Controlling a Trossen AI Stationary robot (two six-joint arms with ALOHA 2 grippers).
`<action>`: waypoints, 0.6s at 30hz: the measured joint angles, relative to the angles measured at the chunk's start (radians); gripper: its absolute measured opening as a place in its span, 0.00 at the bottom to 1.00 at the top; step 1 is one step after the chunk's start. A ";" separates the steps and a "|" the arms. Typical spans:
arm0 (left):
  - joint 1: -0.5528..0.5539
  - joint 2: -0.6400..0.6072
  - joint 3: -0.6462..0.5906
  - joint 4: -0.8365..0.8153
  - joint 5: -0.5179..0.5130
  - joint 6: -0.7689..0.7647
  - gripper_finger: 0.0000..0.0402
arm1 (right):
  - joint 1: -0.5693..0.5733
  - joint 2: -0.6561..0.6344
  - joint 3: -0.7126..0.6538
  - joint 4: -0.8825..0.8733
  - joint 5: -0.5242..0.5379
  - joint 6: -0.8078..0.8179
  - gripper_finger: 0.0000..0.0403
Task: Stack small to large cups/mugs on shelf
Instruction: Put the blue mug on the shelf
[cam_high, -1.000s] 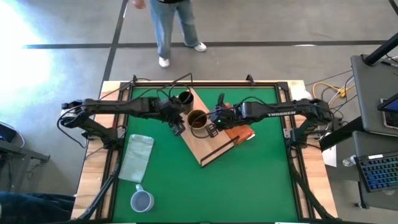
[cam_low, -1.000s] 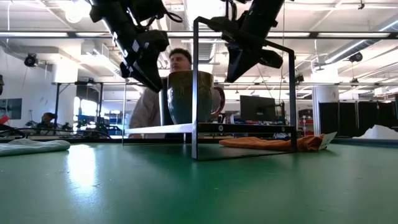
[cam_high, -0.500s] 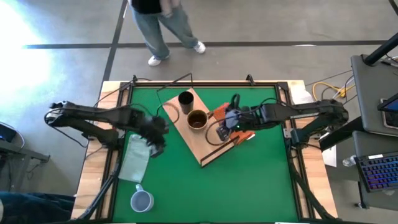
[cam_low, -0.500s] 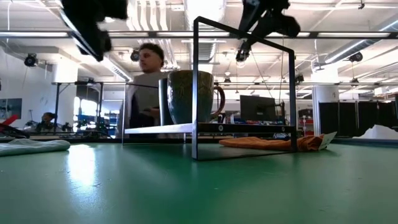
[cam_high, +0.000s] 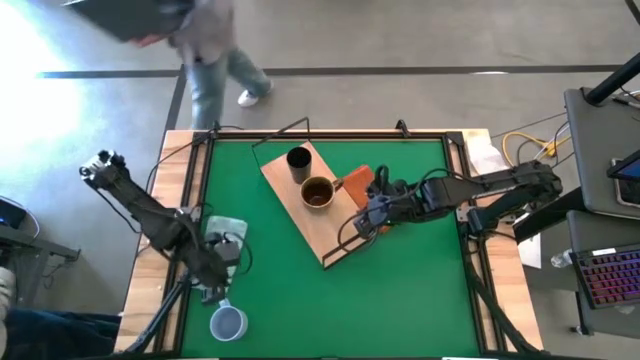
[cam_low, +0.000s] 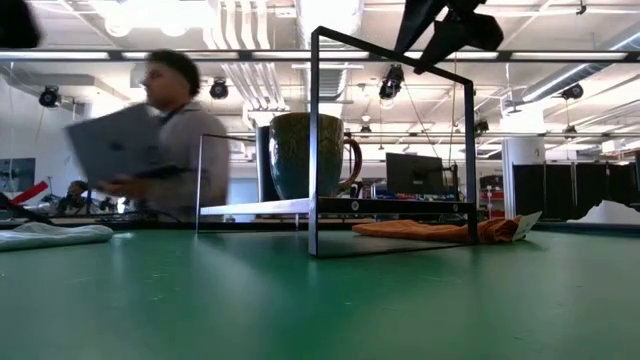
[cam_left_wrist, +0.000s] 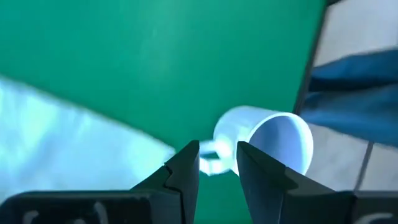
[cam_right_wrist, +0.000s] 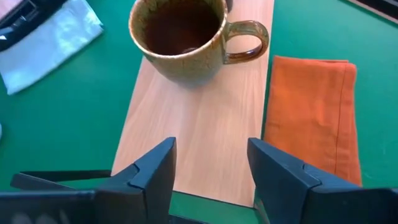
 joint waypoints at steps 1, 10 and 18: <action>-0.020 0.013 0.000 -0.002 0.004 -0.074 0.23 | 0.003 0.000 0.000 0.001 0.004 0.000 0.48; -0.240 0.107 0.042 0.003 0.007 -0.755 0.25 | 0.018 -0.001 -0.009 -0.002 0.016 0.007 0.48; -0.366 0.221 0.082 0.090 -0.045 -1.024 0.25 | 0.022 -0.002 -0.037 -0.004 0.034 0.003 0.48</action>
